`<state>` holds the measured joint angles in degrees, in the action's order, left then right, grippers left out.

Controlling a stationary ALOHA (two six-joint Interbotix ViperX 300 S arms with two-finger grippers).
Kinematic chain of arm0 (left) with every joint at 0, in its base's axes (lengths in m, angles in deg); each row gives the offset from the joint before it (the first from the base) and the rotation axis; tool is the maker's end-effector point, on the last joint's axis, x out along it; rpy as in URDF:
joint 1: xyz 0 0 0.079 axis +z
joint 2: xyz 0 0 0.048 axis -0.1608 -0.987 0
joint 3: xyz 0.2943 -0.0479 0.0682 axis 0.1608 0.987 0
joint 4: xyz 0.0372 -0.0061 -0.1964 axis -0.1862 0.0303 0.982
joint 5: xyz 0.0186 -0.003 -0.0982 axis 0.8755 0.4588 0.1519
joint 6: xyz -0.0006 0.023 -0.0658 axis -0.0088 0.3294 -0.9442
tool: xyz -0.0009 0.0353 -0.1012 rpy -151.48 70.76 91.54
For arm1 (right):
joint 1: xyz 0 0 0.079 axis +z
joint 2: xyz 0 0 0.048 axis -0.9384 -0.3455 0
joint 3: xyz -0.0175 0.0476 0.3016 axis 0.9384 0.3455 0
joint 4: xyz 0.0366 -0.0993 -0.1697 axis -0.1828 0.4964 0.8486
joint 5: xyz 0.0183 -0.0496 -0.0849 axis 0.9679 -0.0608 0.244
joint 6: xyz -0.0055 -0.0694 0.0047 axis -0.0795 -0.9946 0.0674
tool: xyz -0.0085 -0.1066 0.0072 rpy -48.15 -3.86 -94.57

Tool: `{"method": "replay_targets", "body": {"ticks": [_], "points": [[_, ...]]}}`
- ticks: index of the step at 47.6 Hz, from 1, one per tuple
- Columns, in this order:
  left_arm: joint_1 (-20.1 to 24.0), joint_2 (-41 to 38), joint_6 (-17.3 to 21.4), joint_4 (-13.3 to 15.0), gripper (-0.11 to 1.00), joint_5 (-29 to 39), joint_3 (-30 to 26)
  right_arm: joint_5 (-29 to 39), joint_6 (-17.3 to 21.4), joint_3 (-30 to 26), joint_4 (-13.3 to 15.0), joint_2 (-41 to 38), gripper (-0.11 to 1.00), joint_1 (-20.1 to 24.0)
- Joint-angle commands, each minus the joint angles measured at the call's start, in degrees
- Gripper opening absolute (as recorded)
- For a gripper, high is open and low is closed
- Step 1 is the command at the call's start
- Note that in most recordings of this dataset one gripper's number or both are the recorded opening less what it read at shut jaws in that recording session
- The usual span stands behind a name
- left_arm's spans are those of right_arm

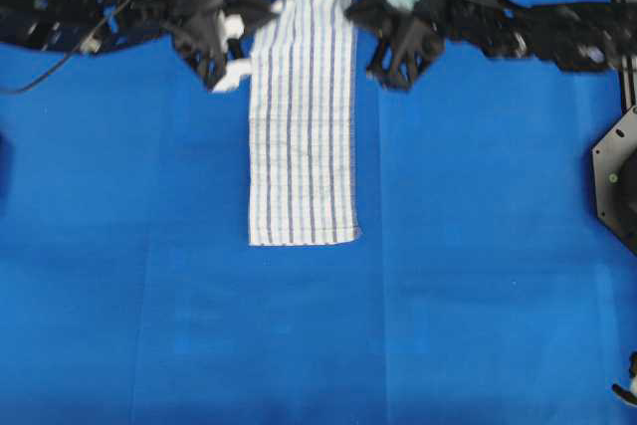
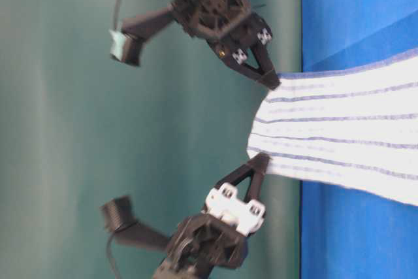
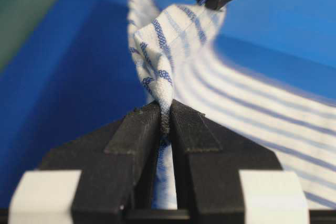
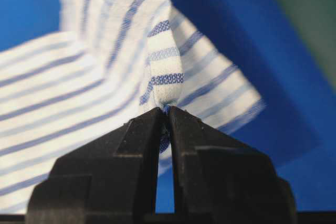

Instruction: Fold the blue towel.

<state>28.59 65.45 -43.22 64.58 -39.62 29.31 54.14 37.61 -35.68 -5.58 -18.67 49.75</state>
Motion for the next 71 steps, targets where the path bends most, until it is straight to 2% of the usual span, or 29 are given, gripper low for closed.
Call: {"method": "replay_targets", "body": {"ticks": [1, 10, 16, 23, 40, 48, 55, 71], "points": [[-3.0, 3.9, 0.1, -0.3, 0.04, -0.4, 1.0, -0.2, 0.5, 0.9, -0.5, 3.4, 0.09, 2.7], [-9.5, 5.5, -0.1, -0.2, 0.04, -0.4, 4.3, -0.3, 1.9, 4.4, -2.2, 5.9, 0.09, 8.0], [-14.0, 6.0, -0.6, -0.2, 0.04, -0.3, 5.5, -0.5, 2.5, 6.2, -4.4, 7.1, 0.09, 11.7], [-18.5, 6.0, -3.0, -0.1, 0.04, -0.2, 5.9, -0.7, 2.6, 6.9, -6.9, 7.5, 0.09, 16.4], [-26.8, 4.5, -4.1, 0.9, 0.04, -0.2, 5.1, -3.9, 2.6, 7.5, -13.1, 7.4, 0.09, 27.6], [-28.1, 3.2, -6.2, 0.9, 0.04, -0.2, 5.0, -4.4, 2.6, 7.5, -14.6, 6.5, 0.09, 30.6], [-28.7, 1.2, -6.4, 0.9, 0.04, -0.2, 4.7, -4.8, 2.6, 7.3, -15.6, 4.7, 0.09, 30.8], [-28.1, 0.6, -6.4, 0.9, 0.04, -0.5, 4.6, -5.0, 2.5, 7.1, -15.6, 3.3, 0.09, 30.8]]}}
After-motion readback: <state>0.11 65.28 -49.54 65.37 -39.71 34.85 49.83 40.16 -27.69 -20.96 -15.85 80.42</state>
